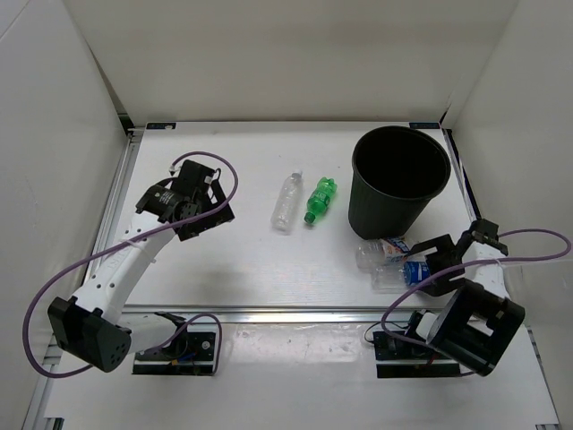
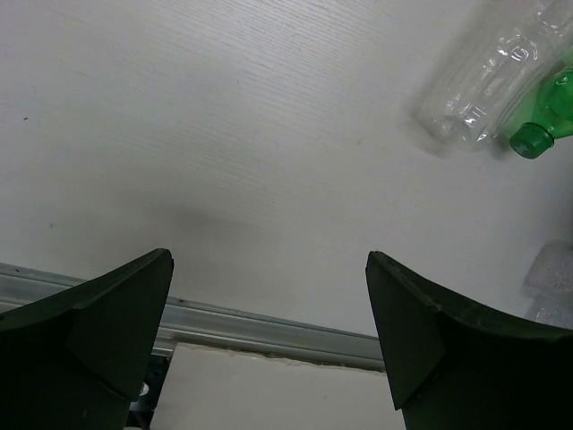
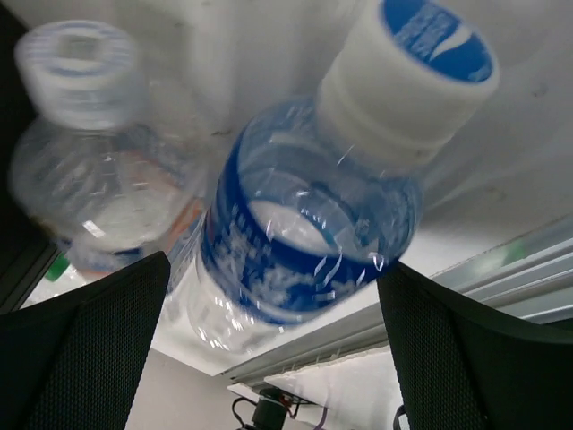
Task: Put the plastic bottles in the bin
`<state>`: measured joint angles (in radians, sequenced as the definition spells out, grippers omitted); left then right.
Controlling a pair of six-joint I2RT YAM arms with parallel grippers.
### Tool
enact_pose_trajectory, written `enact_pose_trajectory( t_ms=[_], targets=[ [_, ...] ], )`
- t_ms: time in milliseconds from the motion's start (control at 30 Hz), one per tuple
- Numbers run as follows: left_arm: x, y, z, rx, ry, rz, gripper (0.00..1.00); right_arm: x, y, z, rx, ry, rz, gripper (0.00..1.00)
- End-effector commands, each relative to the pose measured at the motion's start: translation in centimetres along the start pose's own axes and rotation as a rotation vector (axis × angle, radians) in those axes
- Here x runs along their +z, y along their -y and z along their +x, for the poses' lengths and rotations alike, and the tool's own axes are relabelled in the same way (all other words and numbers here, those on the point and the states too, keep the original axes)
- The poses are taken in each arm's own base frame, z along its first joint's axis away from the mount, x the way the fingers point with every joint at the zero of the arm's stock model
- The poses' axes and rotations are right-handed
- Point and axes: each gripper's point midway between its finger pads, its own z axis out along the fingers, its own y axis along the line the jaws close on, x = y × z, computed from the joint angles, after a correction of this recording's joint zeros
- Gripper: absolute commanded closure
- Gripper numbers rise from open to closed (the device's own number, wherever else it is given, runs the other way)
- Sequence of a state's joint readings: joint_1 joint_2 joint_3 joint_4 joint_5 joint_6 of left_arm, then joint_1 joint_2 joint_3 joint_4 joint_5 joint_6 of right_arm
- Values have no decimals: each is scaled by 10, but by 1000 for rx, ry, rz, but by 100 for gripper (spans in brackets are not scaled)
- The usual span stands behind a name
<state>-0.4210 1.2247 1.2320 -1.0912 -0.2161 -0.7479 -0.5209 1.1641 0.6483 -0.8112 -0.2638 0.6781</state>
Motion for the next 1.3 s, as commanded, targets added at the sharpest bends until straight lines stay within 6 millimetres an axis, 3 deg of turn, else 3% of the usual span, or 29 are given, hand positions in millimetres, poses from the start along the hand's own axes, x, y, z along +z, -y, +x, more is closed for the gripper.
enact_pose_trajectory(
  t_ms=[0,267,433,567,667,733,767,833,867,1000,1033,1100,1133,1167,1267],
  targets=[
    [-3,1,-2,8,8,11,0,12,2,-10,5,20,5,1],
    [0,2,-3,19,1,5,0,29,16,-10,15,-33,83,23],
    [0,2,-3,19,1,4,0,18,27,-2,28,-53,137,49],
    [0,2,-3,19,1,4,0,-26,3,5,0,-8,84,58],
    [0,2,-3,19,1,4,0,-76,-24,9,-45,66,3,59],
    [0,4,-5,17,8,10,0,-105,-30,24,-44,44,-15,59],
    [3,3,-5,19,7,-2,0,-135,-48,21,-80,87,-75,62],
    [3,4,-7,17,14,4,0,-169,-56,35,-99,79,-105,63],
    [3,4,-7,17,14,4,0,-197,-74,34,-147,145,-185,65],
    [6,10,-7,16,6,24,0,-259,-120,34,-207,253,-386,65],
    [6,10,-7,16,6,24,0,-282,-143,27,-246,306,-468,65],
    [8,13,-6,16,0,30,0,-299,-168,17,-295,370,-539,65],
    [8,14,-5,16,-7,38,0,-301,-181,4,-314,406,-544,65],
    [11,17,-5,16,-13,45,0,-317,-200,-8,-354,495,-590,65],
    [12,24,-1,26,-42,77,0,-306,-236,-36,-412,559,-551,61]
  ],
)
